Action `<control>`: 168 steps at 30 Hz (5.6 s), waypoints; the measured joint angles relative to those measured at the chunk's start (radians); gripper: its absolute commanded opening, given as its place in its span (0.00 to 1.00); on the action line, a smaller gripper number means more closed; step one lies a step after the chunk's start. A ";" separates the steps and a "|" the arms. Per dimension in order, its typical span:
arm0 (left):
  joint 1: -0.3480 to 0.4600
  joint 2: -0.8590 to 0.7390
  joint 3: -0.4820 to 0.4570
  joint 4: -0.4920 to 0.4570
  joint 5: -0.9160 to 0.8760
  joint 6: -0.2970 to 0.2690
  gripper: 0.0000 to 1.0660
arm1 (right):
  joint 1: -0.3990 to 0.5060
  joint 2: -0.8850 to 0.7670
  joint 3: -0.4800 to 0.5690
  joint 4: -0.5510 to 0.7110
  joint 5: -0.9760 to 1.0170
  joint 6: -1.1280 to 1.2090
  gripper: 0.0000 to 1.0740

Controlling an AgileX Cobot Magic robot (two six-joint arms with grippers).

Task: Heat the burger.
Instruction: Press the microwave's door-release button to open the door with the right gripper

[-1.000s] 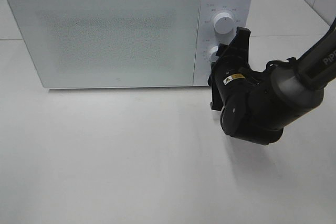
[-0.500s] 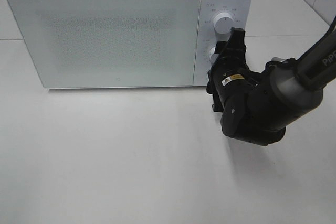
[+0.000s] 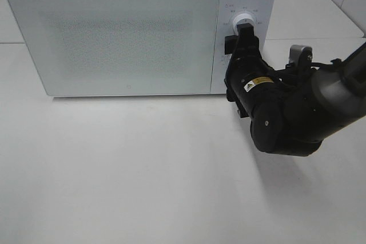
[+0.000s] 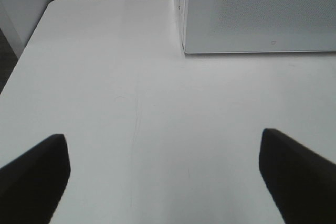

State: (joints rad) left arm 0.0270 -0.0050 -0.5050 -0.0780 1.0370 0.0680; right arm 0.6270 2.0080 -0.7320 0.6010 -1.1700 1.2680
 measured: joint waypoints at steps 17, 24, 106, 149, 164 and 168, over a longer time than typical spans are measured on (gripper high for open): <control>0.000 0.000 0.000 0.000 0.000 0.000 0.84 | -0.083 -0.256 0.022 -0.211 0.743 -0.667 0.68; 0.000 0.000 0.000 0.000 0.000 0.000 0.84 | -0.168 -0.369 0.022 -0.294 1.112 -0.987 0.68; 0.000 0.000 0.000 0.000 0.000 0.000 0.84 | -0.474 -1.961 0.217 -0.621 2.226 -1.149 0.68; 0.000 0.000 0.000 0.000 0.000 0.000 0.84 | -0.476 -1.793 0.201 -0.619 2.020 -1.153 0.68; 0.000 0.000 0.000 0.000 0.000 0.000 0.84 | -0.476 -1.566 0.227 -0.619 1.771 -1.153 0.68; 0.000 0.000 0.000 0.000 0.000 0.000 0.84 | -0.476 -1.470 0.228 -0.619 1.684 -1.153 0.68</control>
State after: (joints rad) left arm 0.0270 -0.0050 -0.5050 -0.0780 1.0370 0.0680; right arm 0.1510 0.5380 -0.5040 -0.0180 0.5140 0.1150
